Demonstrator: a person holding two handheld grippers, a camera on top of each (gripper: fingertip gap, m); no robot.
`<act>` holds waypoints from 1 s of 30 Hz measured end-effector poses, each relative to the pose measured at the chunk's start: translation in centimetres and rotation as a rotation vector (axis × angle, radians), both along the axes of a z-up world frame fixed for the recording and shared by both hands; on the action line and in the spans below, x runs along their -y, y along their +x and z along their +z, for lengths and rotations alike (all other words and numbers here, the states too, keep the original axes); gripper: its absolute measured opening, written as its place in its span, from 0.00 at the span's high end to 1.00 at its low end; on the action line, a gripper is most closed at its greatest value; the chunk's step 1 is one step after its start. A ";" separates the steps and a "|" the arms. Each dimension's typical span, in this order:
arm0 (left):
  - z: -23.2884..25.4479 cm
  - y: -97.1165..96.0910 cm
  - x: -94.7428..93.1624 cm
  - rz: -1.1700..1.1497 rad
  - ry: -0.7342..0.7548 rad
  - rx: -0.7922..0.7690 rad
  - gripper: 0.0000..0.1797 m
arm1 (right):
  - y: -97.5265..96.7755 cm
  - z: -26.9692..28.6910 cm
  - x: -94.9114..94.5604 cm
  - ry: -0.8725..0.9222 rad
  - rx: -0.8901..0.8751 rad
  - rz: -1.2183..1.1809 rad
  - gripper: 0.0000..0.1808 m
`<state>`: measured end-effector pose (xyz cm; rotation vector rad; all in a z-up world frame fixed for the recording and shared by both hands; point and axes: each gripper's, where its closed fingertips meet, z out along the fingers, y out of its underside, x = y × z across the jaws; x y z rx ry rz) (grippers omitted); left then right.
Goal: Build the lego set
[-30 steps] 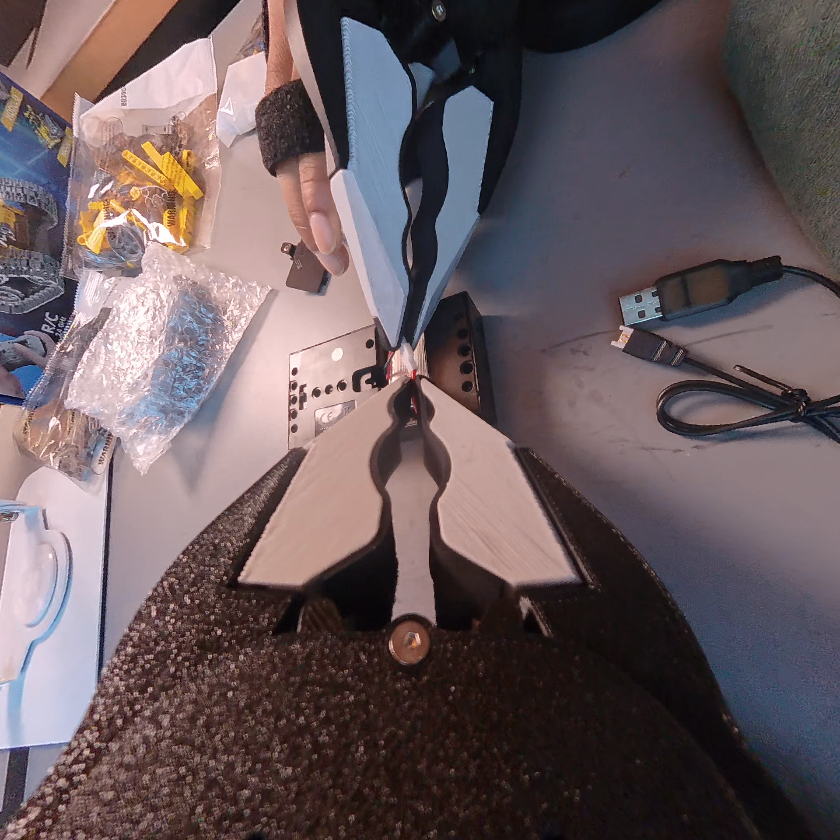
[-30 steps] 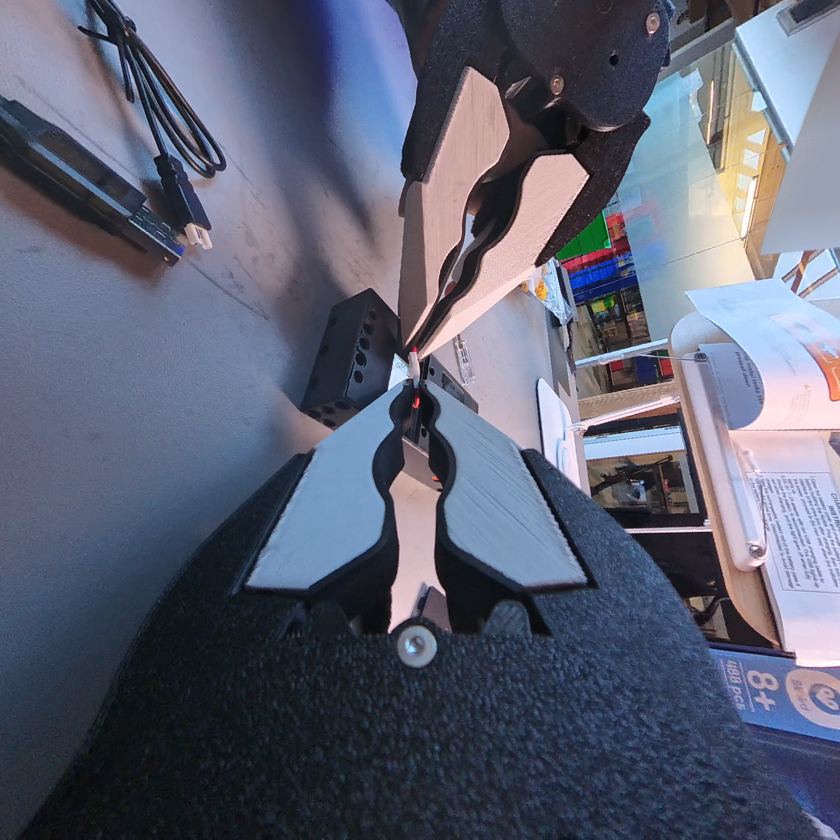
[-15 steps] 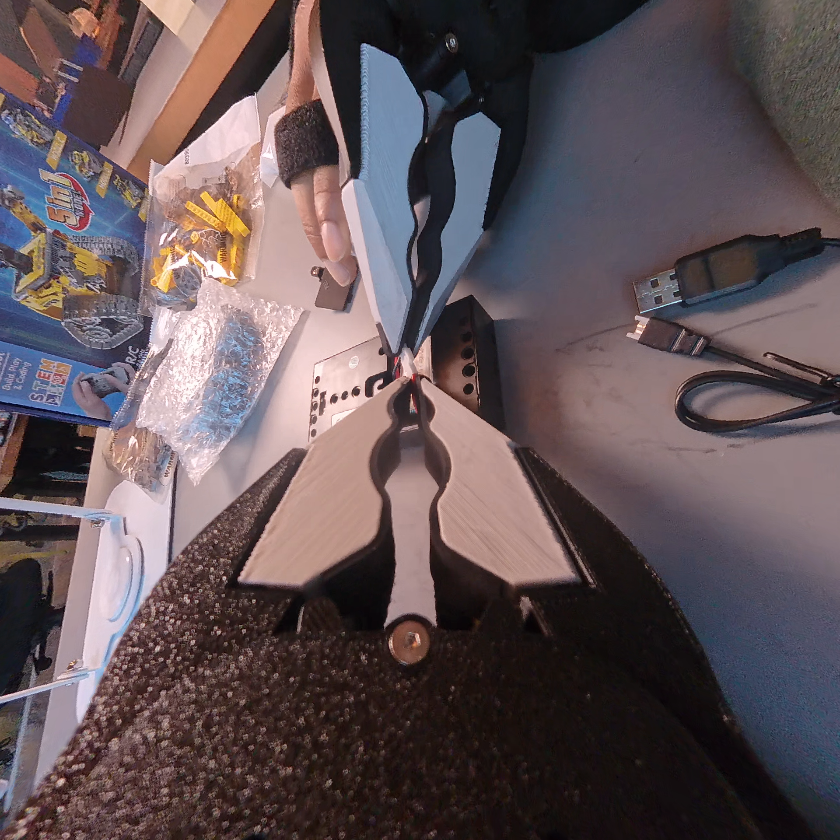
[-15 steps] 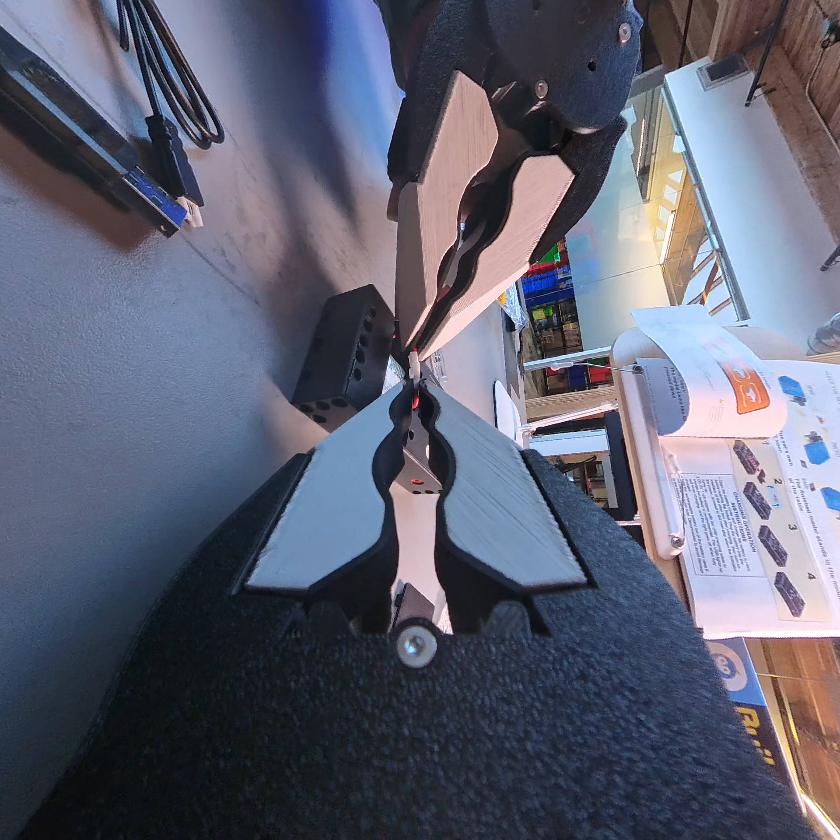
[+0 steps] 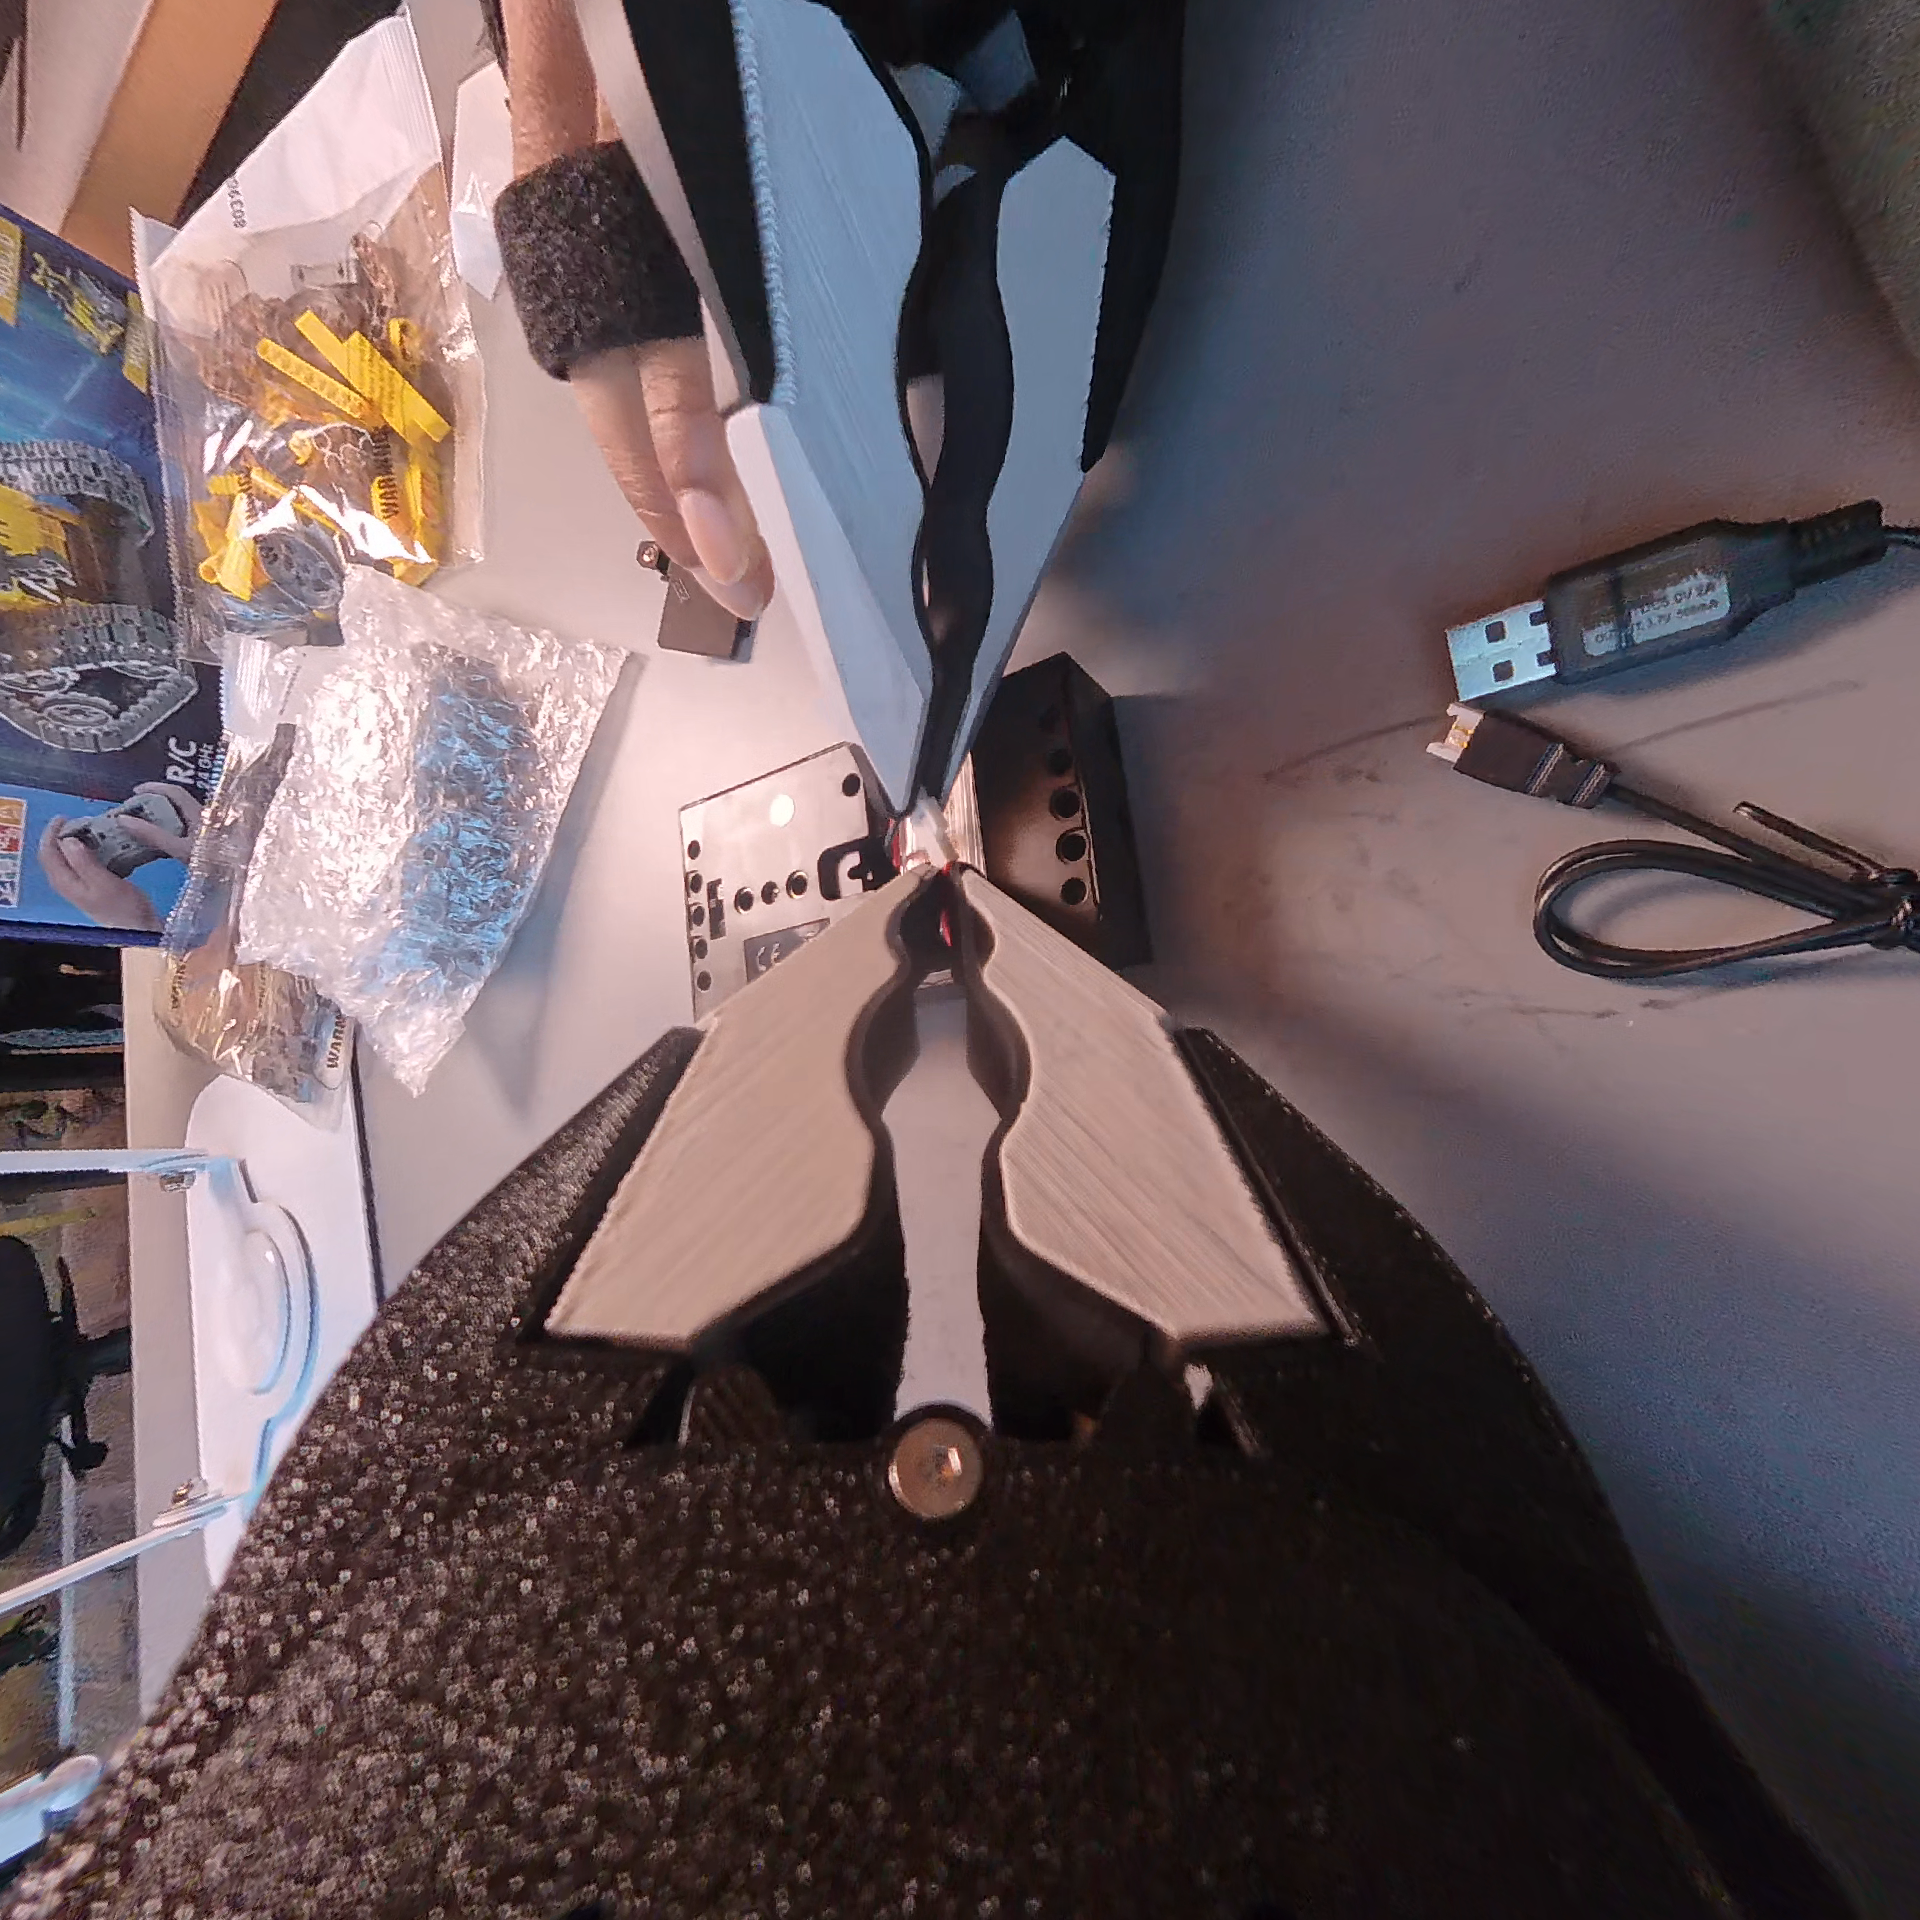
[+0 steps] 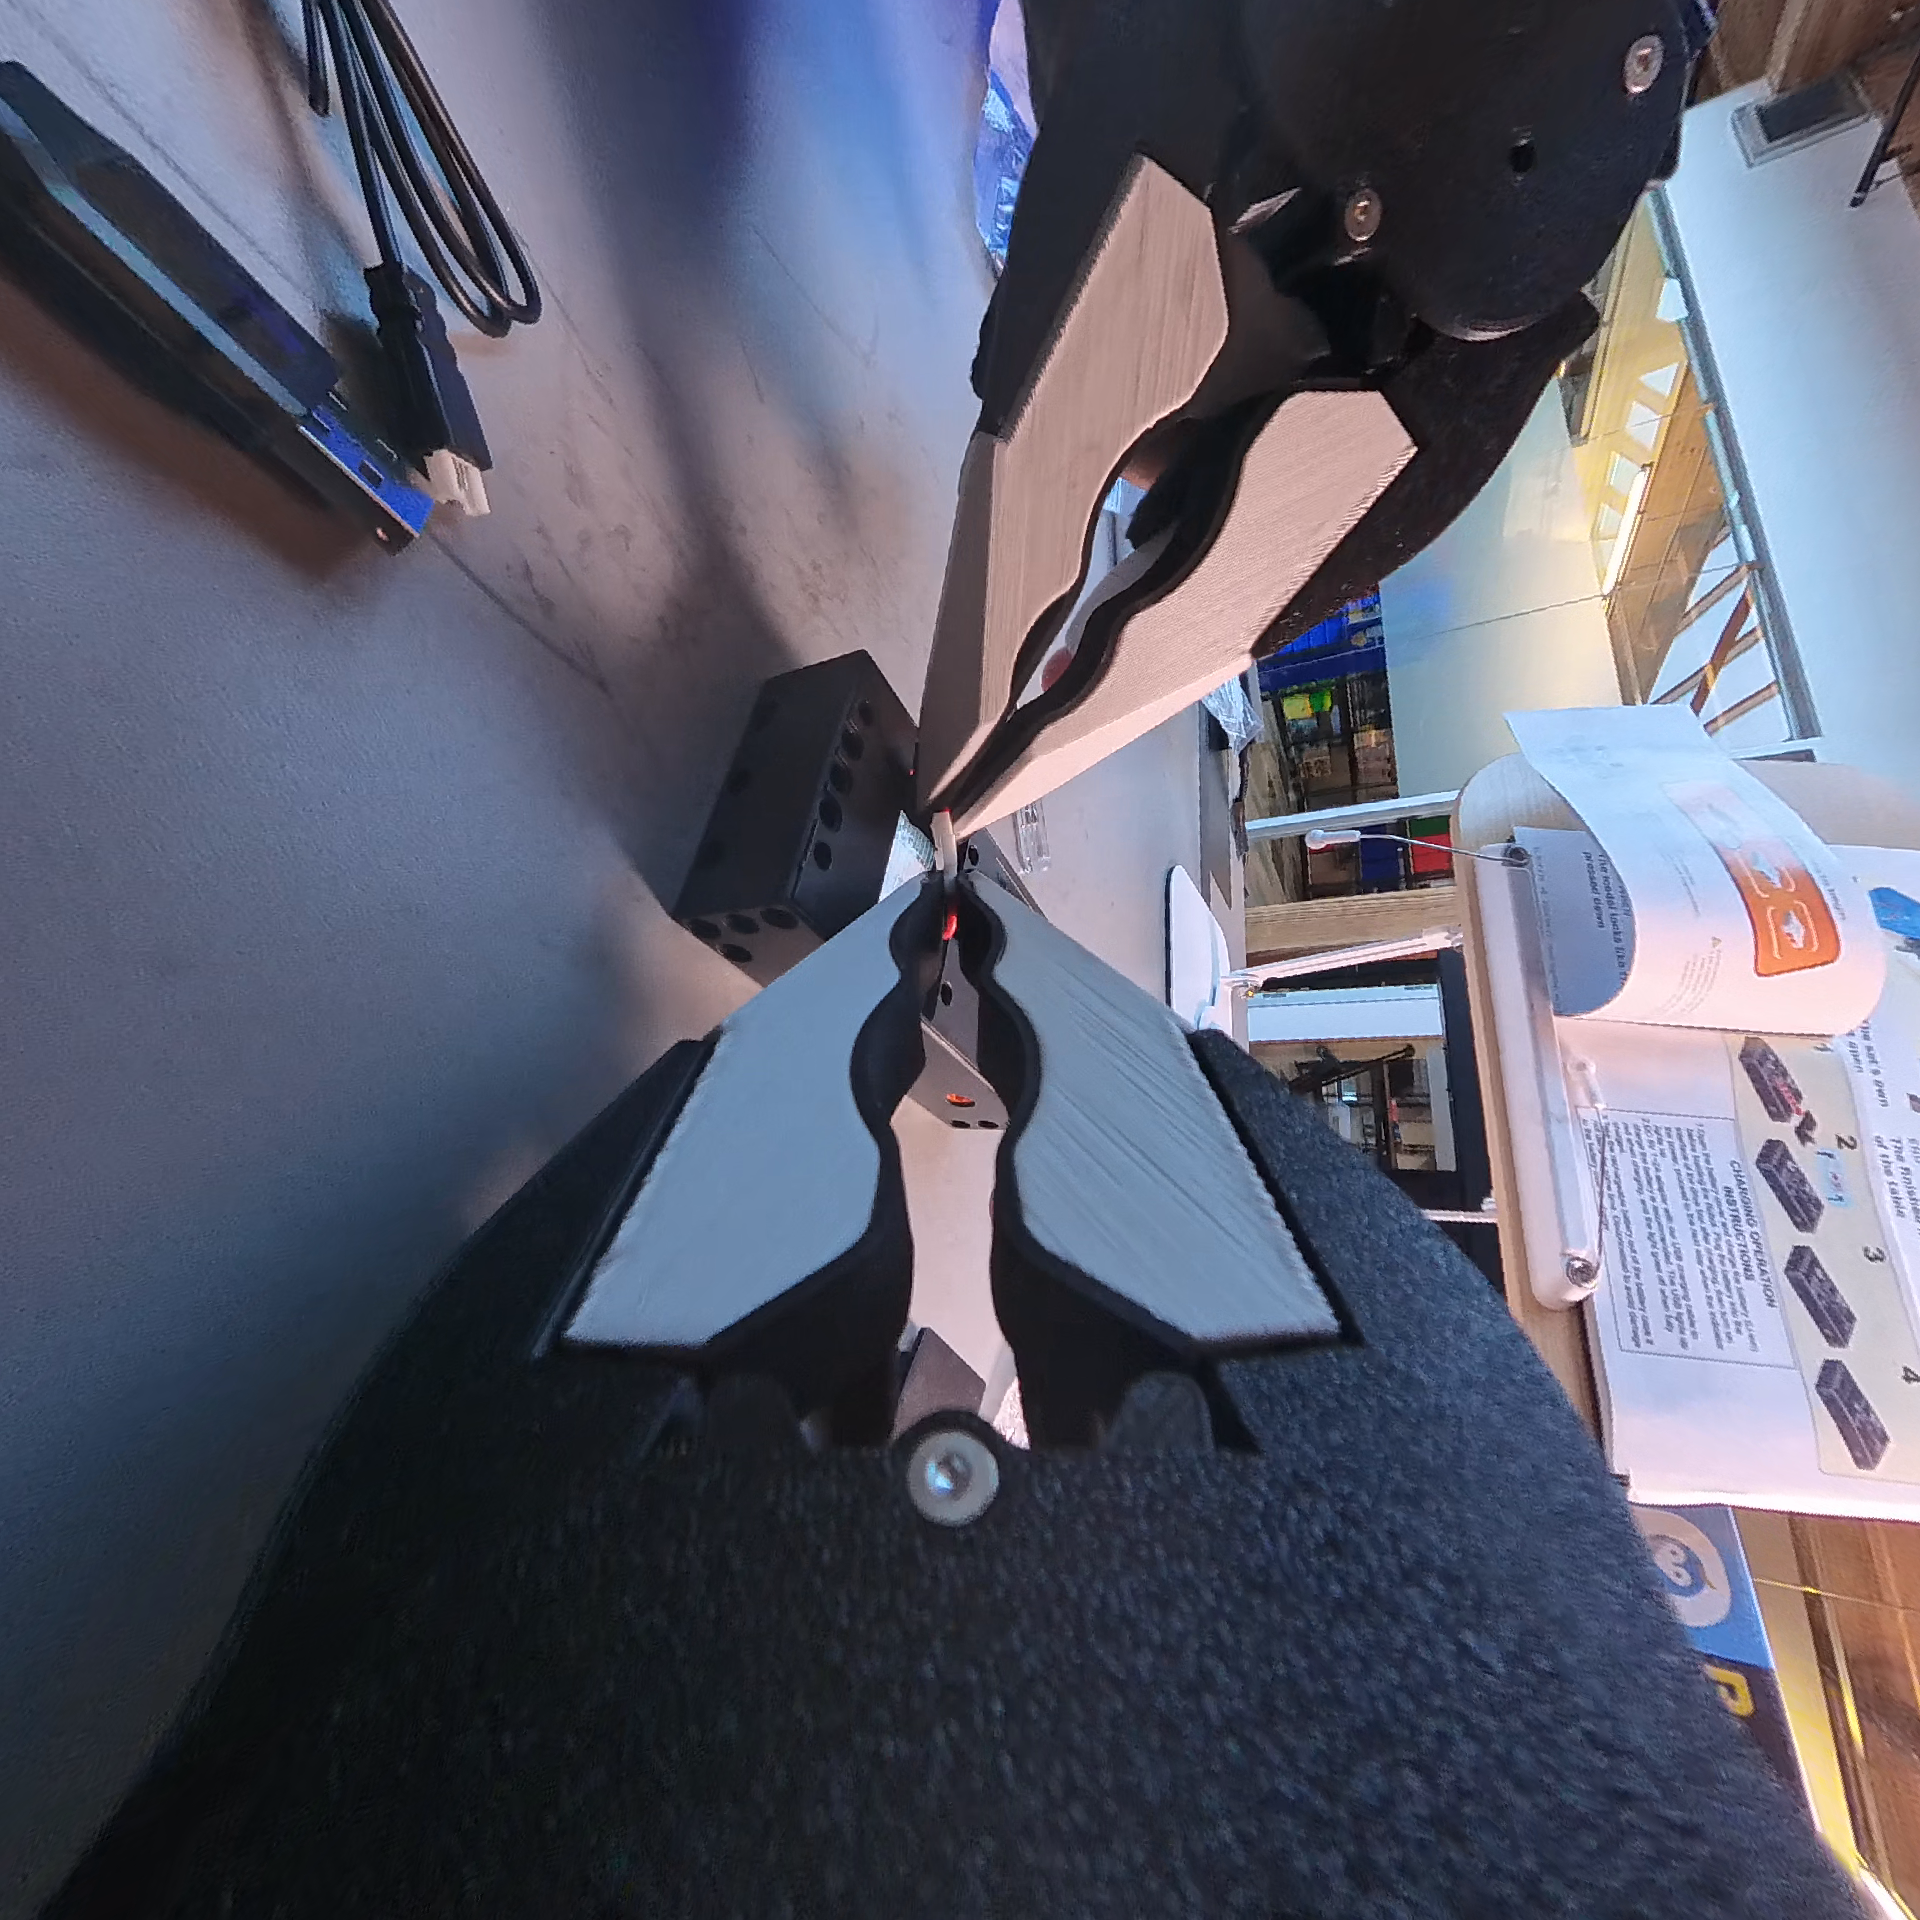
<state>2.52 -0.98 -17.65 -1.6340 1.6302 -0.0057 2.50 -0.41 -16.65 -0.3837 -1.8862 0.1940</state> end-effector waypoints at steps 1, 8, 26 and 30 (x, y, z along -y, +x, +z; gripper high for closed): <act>0.0 0.0 0.0 0.006 -0.011 0.006 1.00 | 0.0 0.0 0.0 0.005 0.002 -0.002 1.00; 0.0 0.1 -0.2 0.037 -0.058 0.038 1.00 | -0.1 -0.1 -0.1 0.003 0.021 -0.025 1.00; 0.2 0.1 -0.4 0.033 0.001 0.057 1.00 | 0.2 0.2 -0.5 -0.163 -0.009 -0.062 0.94; 0.2 0.0 -0.4 0.033 0.007 0.062 1.00 | 0.7 0.5 -1.0 -0.224 0.011 -0.081 0.89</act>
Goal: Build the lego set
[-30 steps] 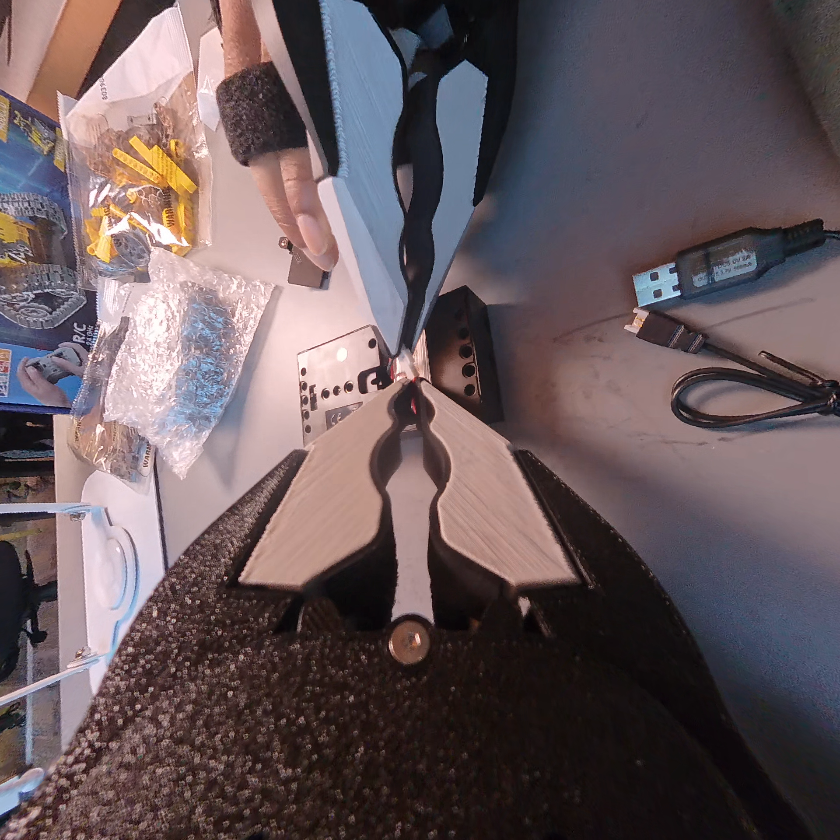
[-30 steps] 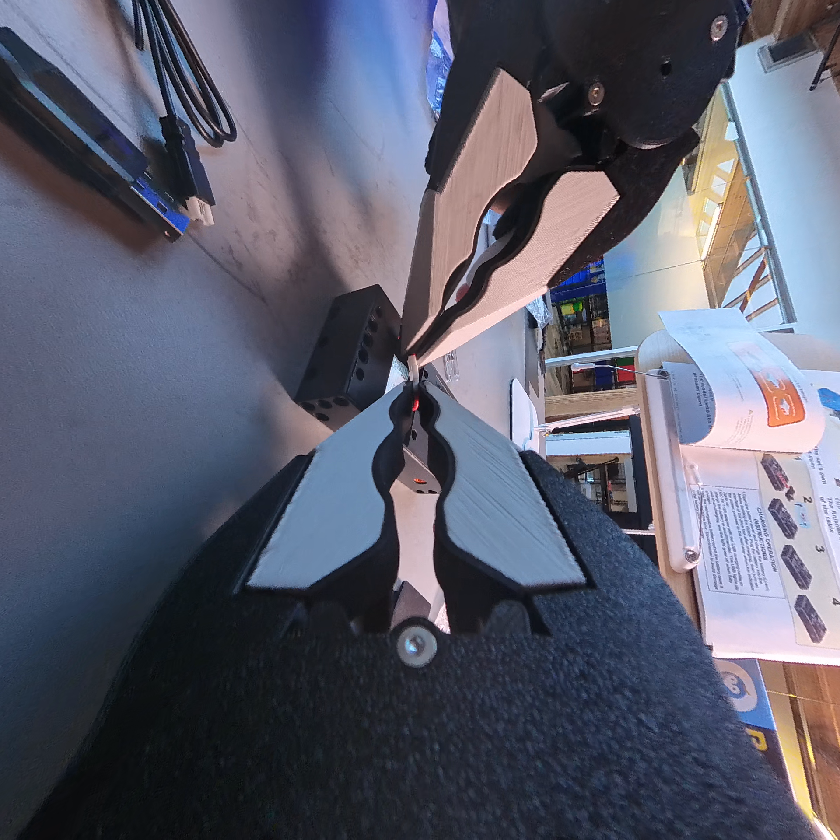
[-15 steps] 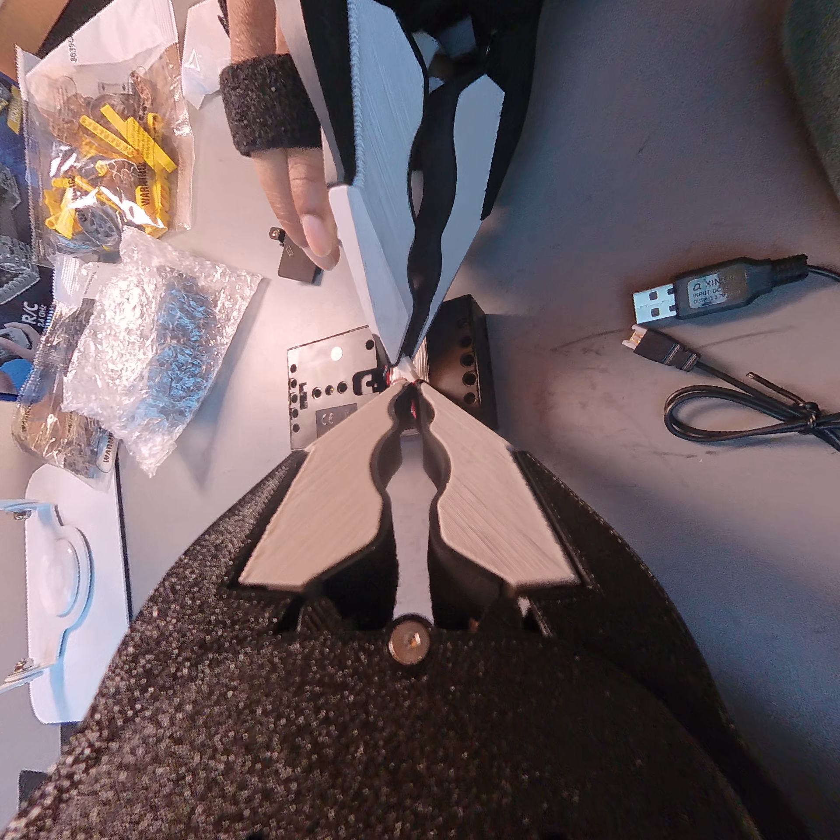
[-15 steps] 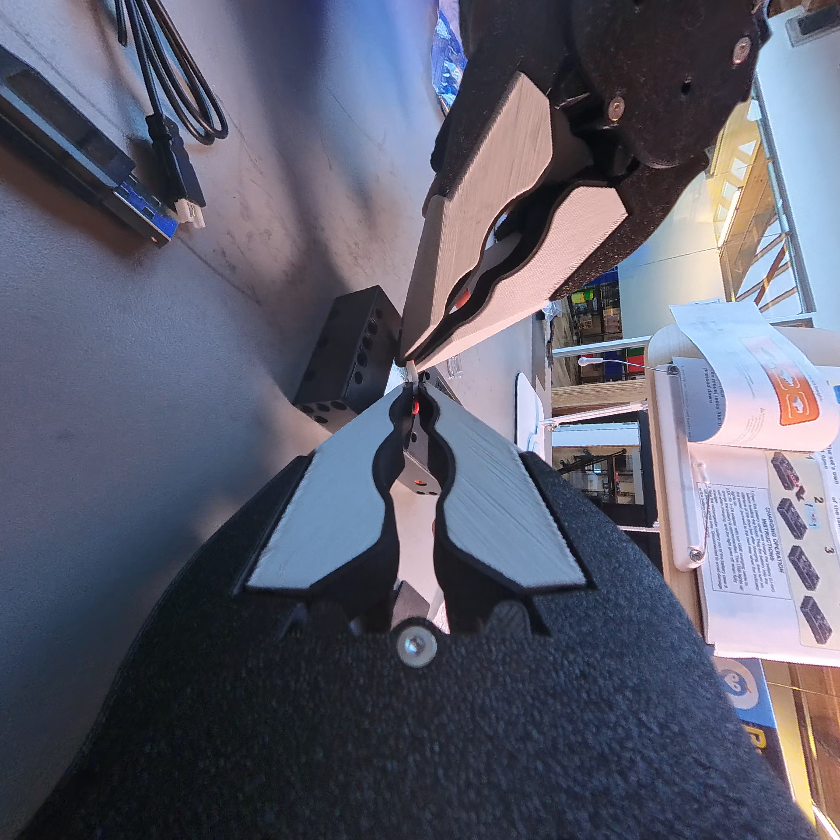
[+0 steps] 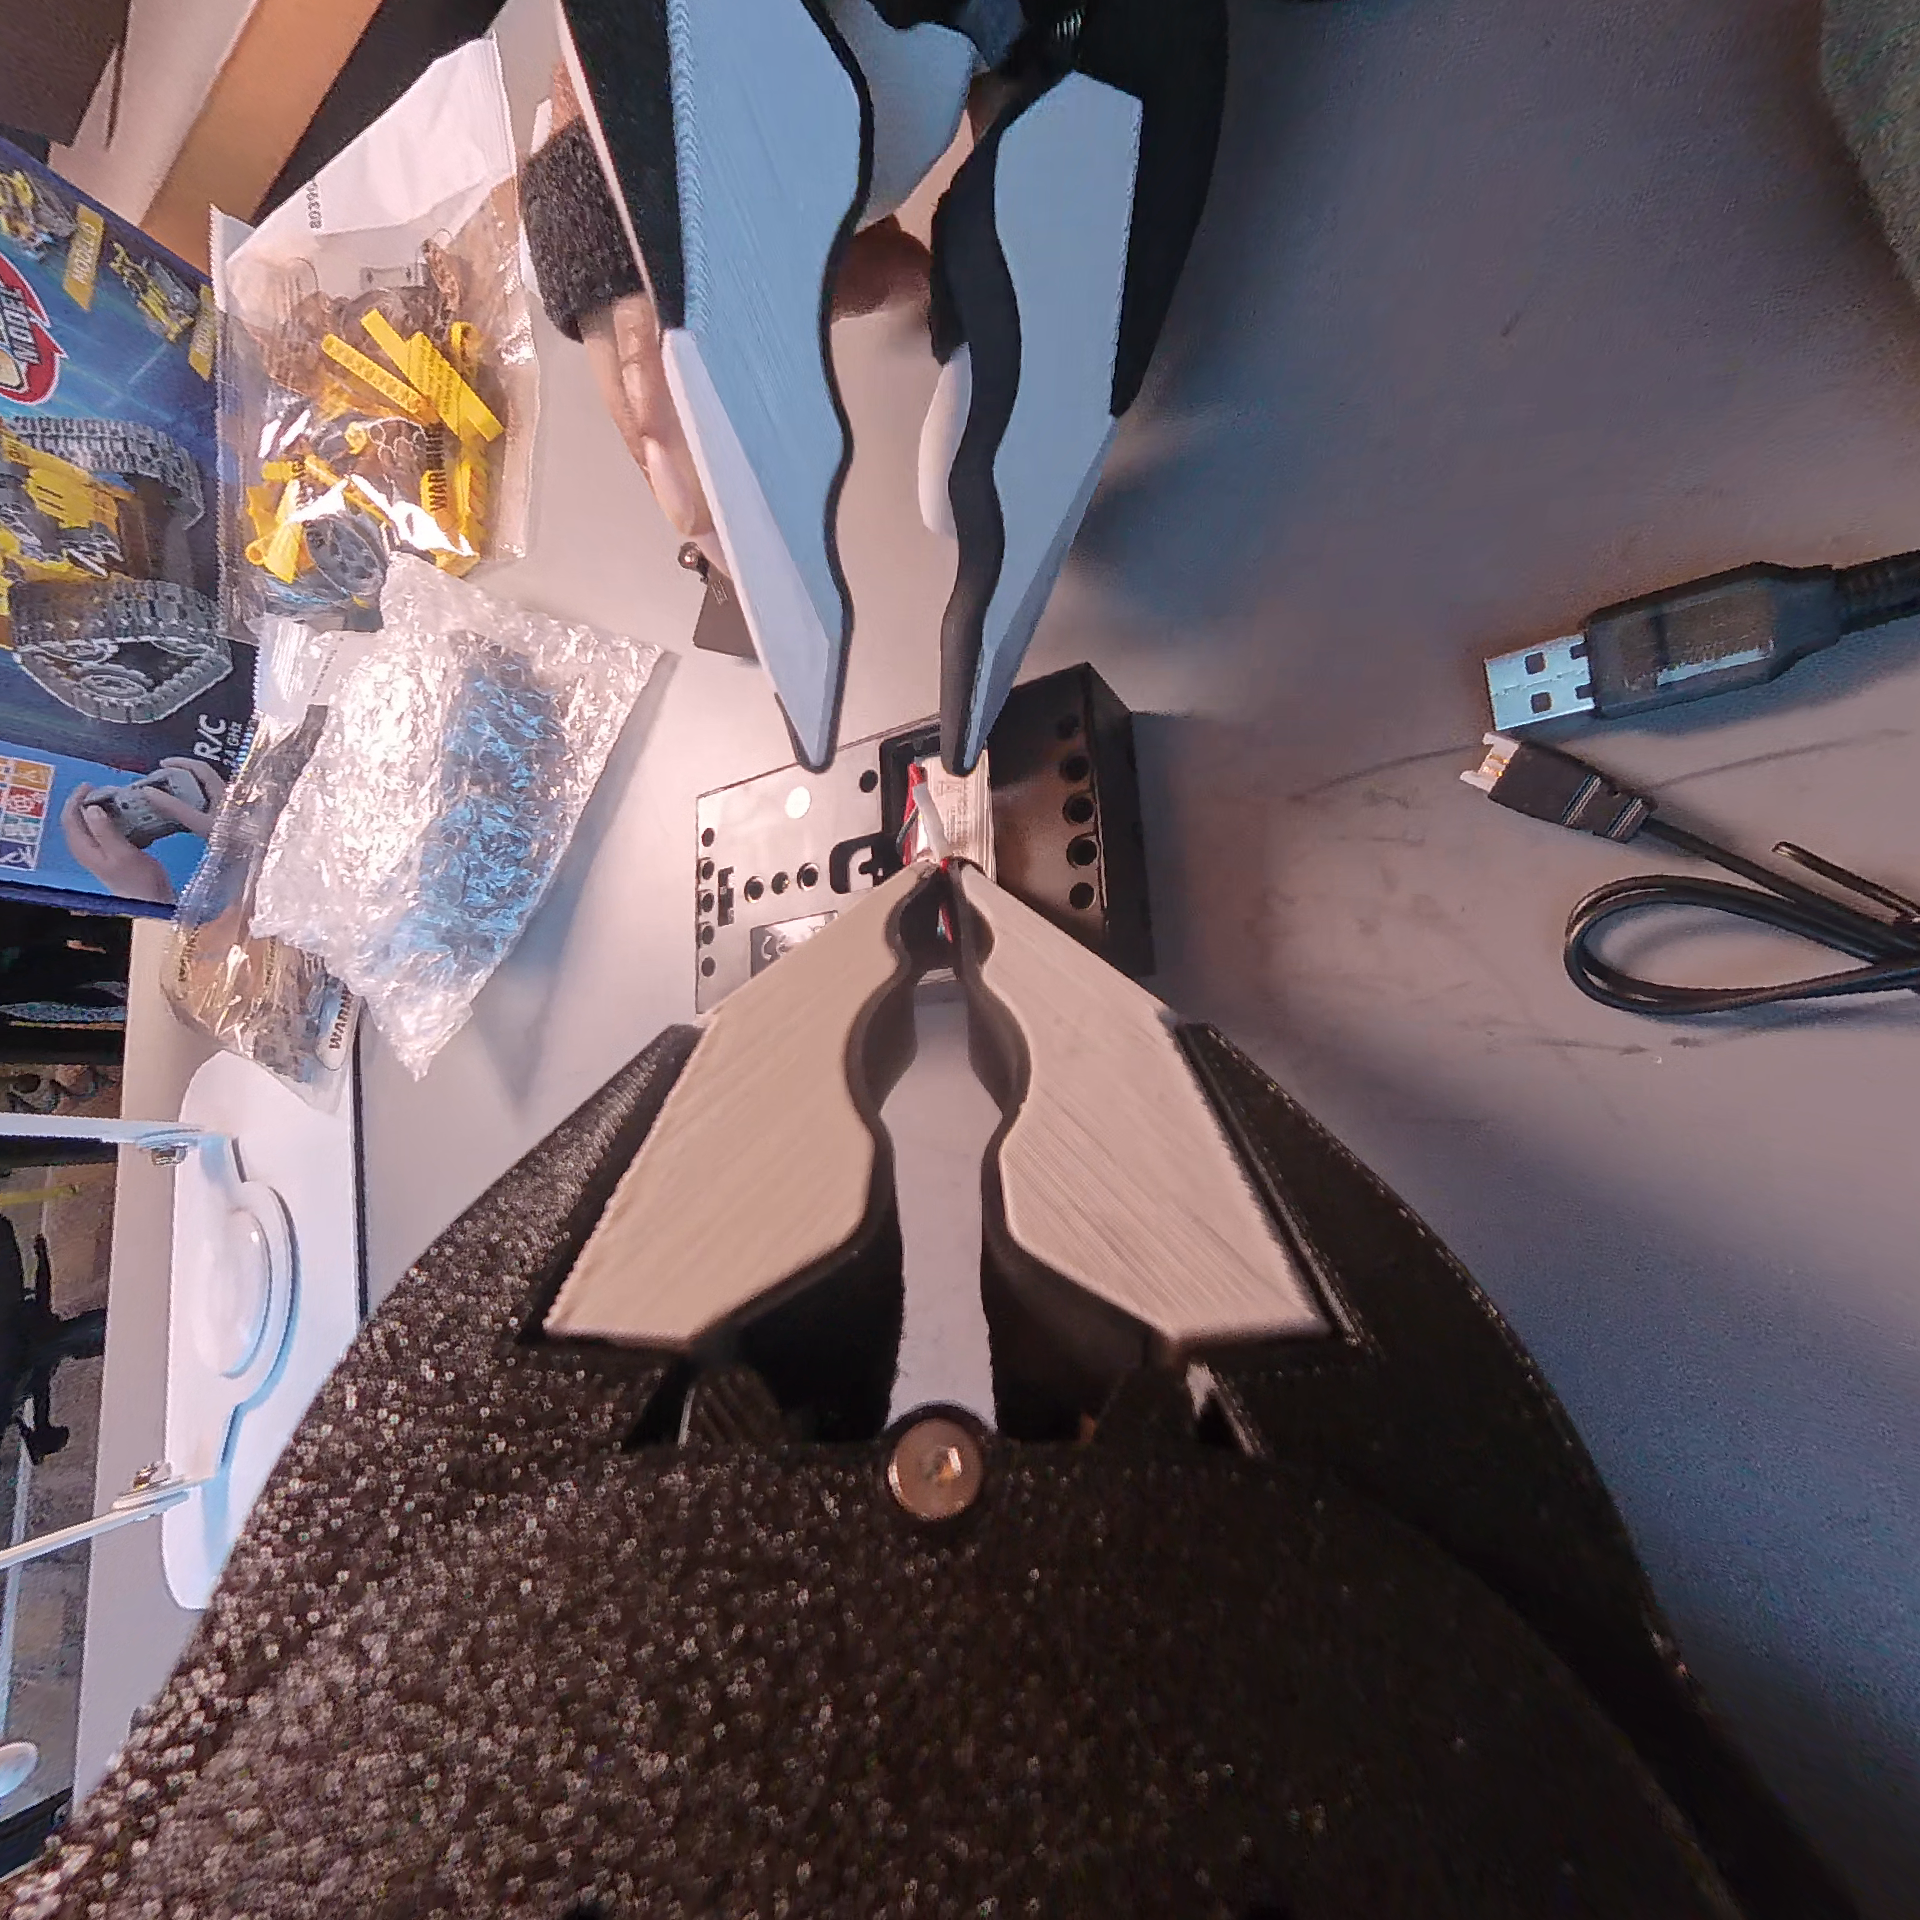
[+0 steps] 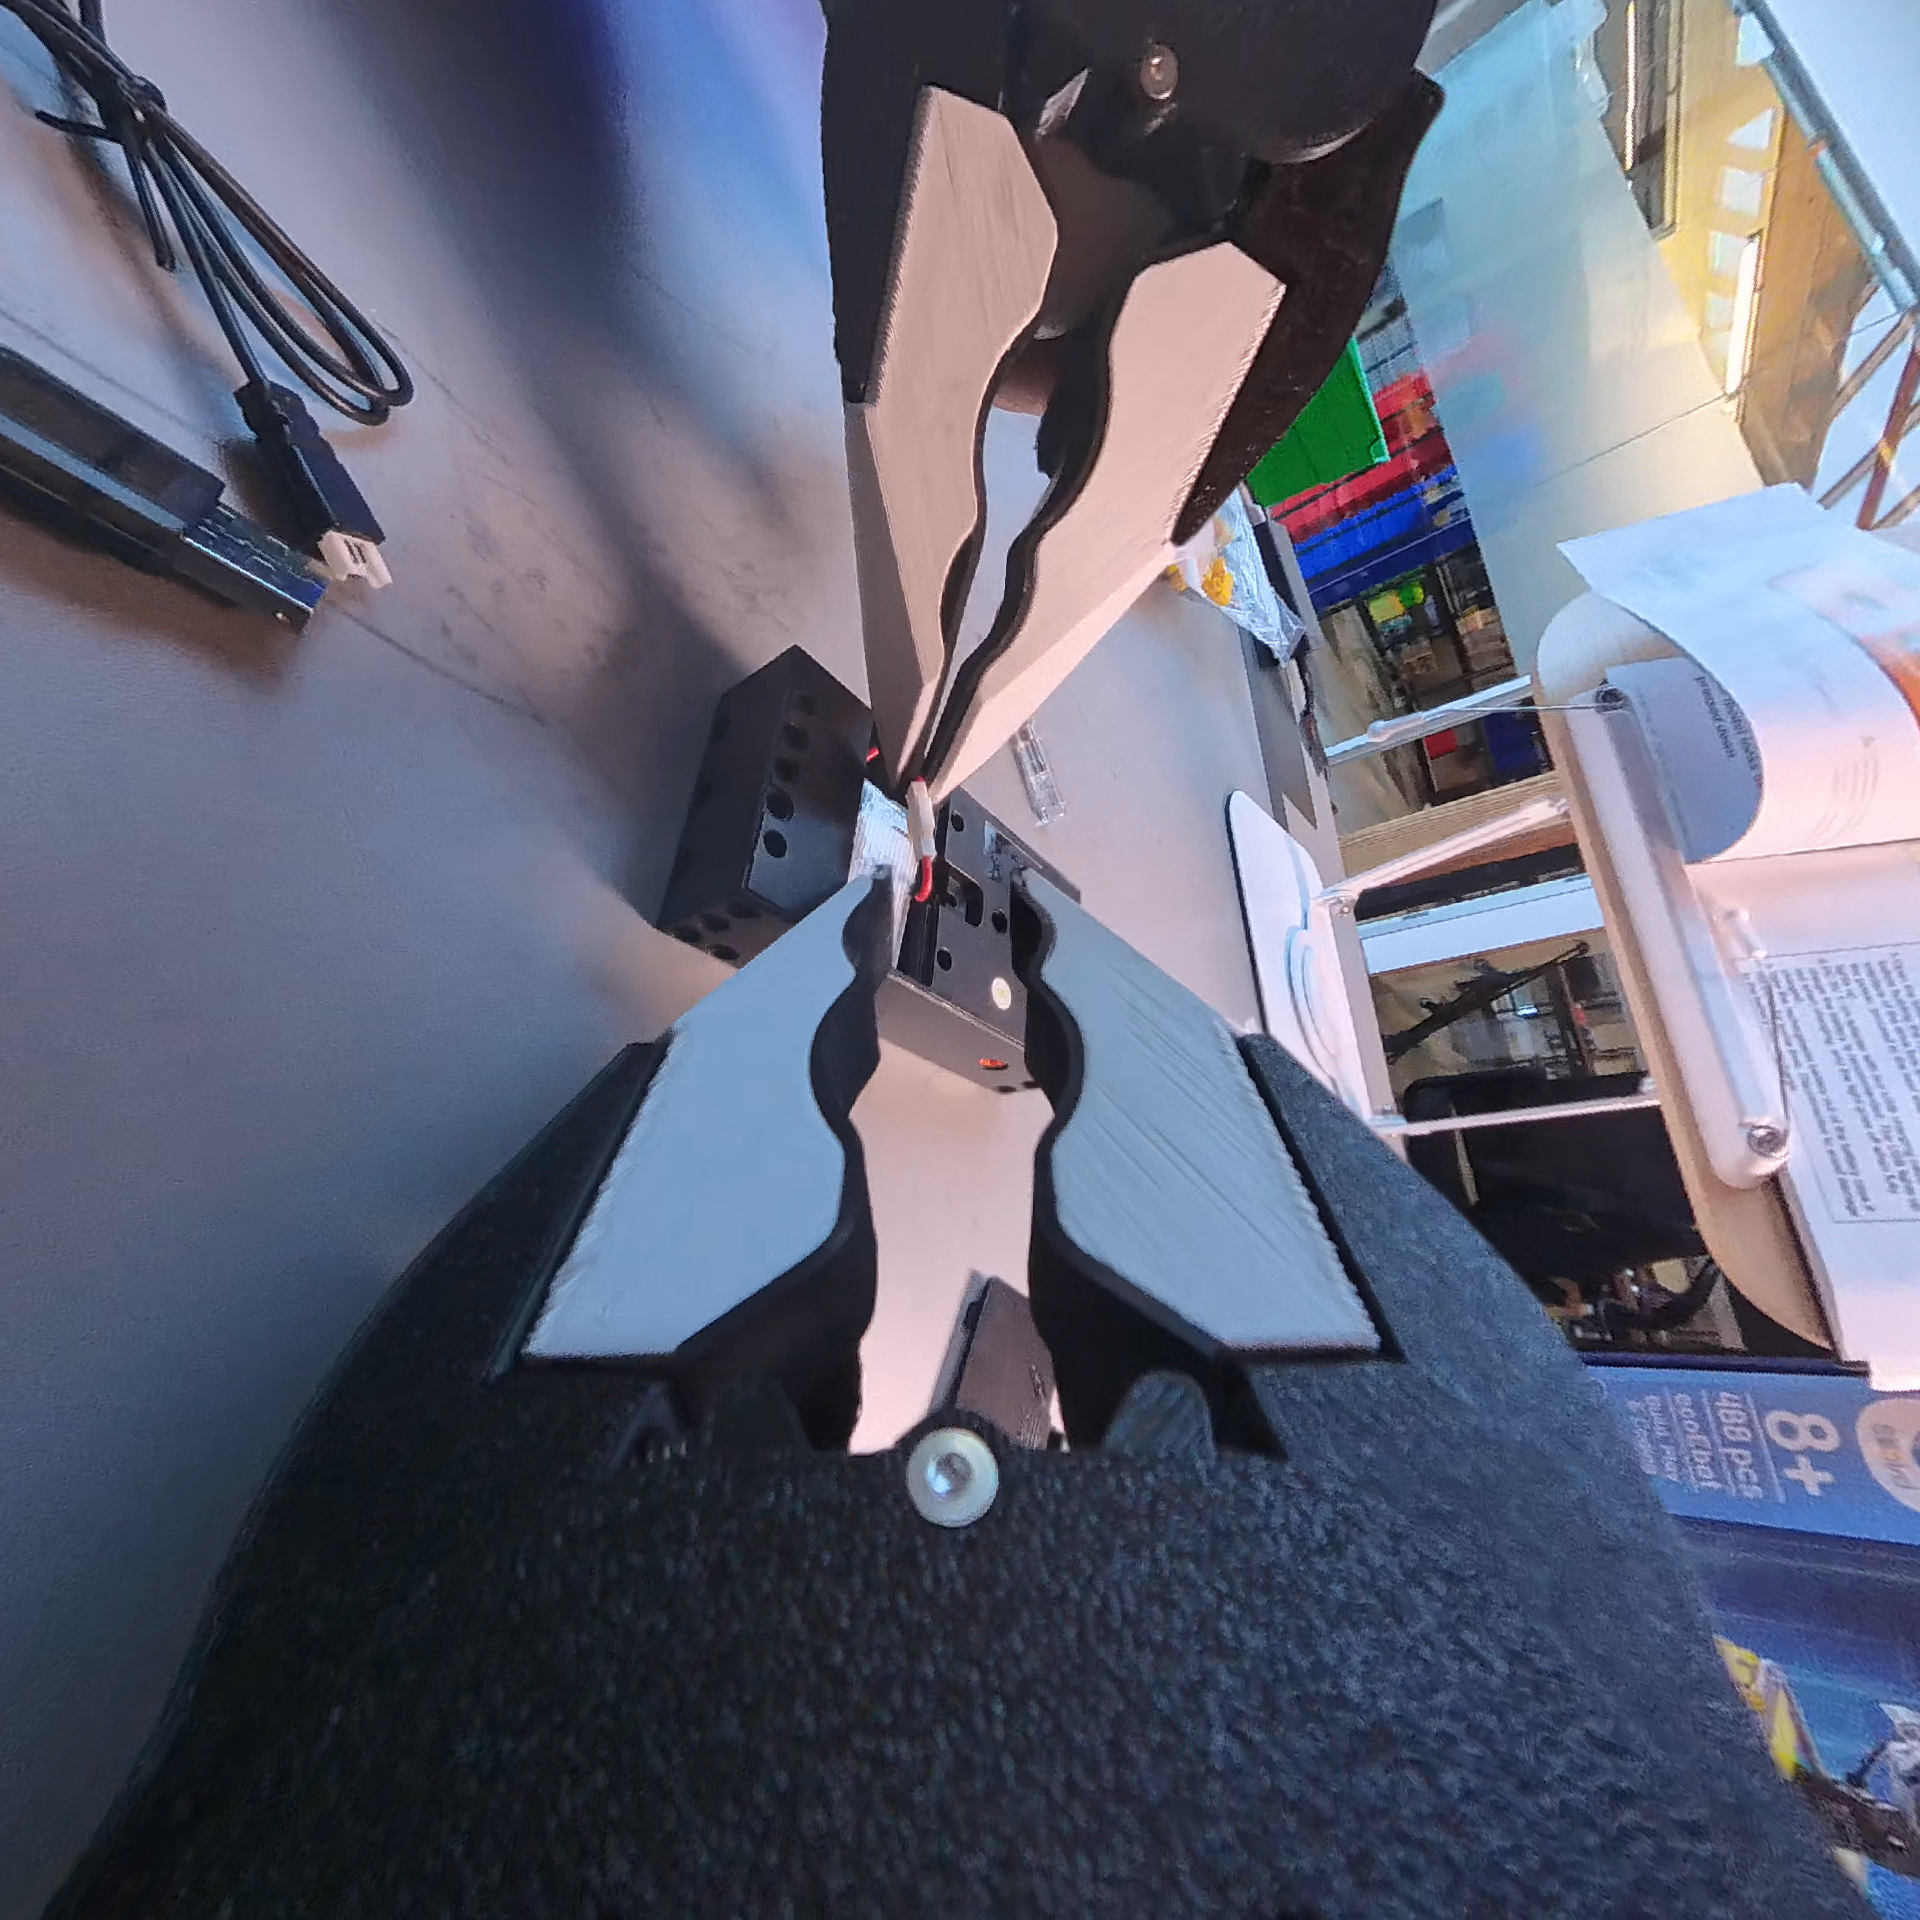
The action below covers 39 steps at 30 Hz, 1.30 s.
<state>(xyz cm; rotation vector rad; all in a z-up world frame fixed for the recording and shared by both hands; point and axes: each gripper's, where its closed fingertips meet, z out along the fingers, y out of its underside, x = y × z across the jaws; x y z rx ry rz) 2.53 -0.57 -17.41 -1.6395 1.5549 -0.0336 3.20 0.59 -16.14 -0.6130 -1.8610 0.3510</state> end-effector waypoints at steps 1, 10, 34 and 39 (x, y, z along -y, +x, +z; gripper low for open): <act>0.0 0.0 0.0 0.000 0.002 0.003 1.00 | 0.1 0.0 -0.1 -0.010 0.003 -0.003 0.89; 0.2 -0.4 0.0 0.039 -0.082 0.124 0.99 | 0.2 -0.5 0.1 -0.117 0.049 -0.014 0.94; 1.2 -1.1 0.0 0.157 -0.295 0.387 0.99 | -1.2 -1.3 0.9 -1.011 0.556 -0.151 1.00; 0.7 -1.1 -0.8 0.215 -0.352 0.390 1.00 | -1.4 -1.0 0.8 -1.479 0.687 -0.250 1.00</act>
